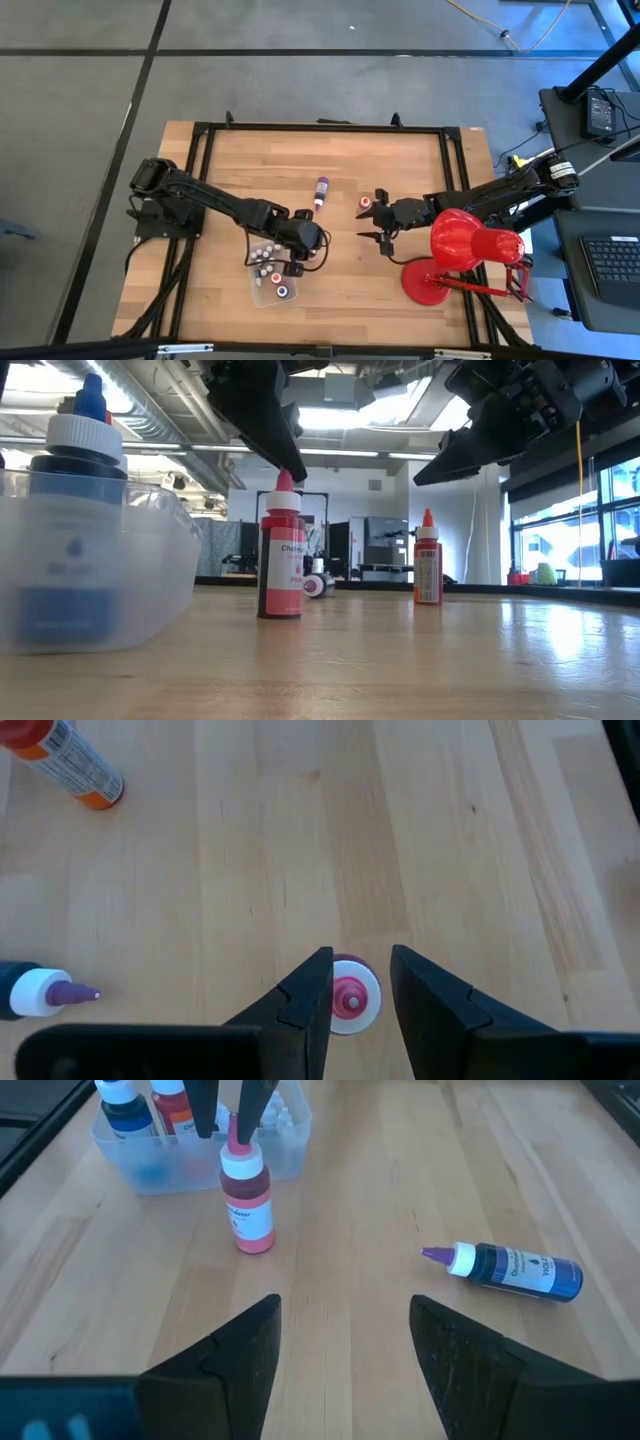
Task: Pick & Place food coloring
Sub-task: Put the large pink food coloring bottle into the bin
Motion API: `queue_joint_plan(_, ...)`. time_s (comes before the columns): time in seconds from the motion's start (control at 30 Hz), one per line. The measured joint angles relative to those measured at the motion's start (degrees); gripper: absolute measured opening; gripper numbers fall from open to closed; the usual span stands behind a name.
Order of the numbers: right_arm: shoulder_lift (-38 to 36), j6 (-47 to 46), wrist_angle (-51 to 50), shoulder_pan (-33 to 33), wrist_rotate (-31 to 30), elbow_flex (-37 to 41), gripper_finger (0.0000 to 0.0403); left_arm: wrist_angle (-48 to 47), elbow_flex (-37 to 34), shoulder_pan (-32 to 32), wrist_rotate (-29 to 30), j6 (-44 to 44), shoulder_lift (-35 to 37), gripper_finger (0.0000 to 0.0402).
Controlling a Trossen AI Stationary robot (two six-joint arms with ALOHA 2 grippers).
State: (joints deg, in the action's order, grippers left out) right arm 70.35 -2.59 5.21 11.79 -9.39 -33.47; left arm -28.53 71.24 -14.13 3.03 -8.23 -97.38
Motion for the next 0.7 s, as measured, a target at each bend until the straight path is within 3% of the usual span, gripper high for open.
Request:
queue_joint_plan(0.37,0.0,0.04,0.02,0.0,-0.02,0.0,0.0223,-0.01,0.0,0.0,0.07,-2.14,0.0,0.0115)
queue_joint_plan(0.7,0.0,0.04,-0.07,0.01,-0.02,-0.02,0.0223,-0.62,0.0,0.0,2.26,-4.61,0.0,0.0193)
